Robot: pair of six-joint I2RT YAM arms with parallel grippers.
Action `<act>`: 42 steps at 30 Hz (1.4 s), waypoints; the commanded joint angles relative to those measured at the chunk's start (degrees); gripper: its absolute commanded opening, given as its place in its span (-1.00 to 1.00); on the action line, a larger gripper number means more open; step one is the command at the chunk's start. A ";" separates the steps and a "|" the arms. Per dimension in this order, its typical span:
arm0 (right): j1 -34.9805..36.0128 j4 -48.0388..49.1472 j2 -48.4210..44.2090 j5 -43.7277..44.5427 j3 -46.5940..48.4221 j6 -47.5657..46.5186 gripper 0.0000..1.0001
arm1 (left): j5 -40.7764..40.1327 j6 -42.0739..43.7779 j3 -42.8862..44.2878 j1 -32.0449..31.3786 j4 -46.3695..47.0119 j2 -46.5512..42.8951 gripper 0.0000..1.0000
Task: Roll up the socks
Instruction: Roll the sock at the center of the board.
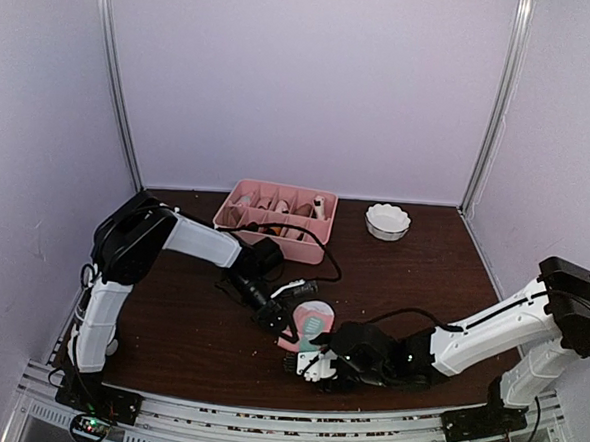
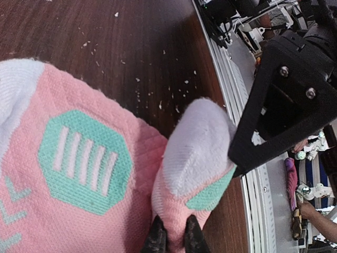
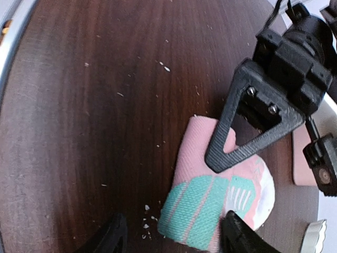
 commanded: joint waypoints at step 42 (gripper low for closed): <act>-18.12 -12.83 21.25 -40.43 8.69 31.71 -0.97 | -41.25 -4.15 -28.94 5.08 27.45 -35.70 0.96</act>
